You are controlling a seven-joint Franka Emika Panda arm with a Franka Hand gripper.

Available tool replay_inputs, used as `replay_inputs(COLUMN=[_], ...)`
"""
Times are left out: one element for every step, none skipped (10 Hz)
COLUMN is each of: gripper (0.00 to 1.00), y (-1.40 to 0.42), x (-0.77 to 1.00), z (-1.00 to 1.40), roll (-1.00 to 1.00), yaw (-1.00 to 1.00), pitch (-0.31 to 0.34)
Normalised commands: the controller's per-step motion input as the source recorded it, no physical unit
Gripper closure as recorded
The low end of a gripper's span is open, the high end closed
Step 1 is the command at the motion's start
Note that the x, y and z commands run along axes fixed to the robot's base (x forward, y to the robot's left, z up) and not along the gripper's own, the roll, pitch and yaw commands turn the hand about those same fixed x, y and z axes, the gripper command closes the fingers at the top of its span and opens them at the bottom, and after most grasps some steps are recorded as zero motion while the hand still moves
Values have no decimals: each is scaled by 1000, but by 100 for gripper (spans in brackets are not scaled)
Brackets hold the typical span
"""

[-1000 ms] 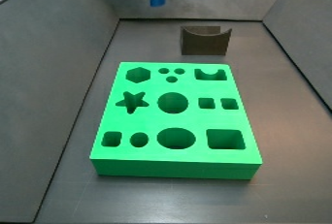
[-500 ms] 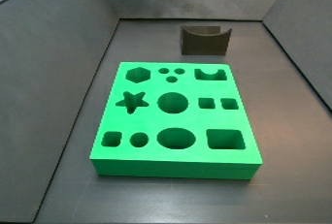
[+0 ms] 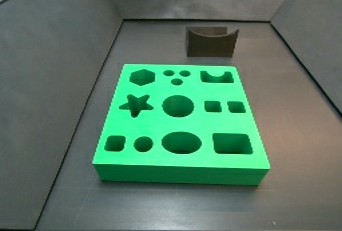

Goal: Pick up the oval object. Move up. Move to above the board. Insert the oval object.
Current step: Move to above the board.

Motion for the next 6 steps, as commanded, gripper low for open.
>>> replay_inputs(gripper=[100,100,100,100,100,100], y=[13,5,-4,-1000,-1000,-1000], x=[-1,4,6,53,54,46], z=[642,476,257,64,54,59], roll=[88,87,86,-37,-35,-37], yaw=[49,50,51,-1000,-1000,-1000], pitch=[100,99,103,72,67,58])
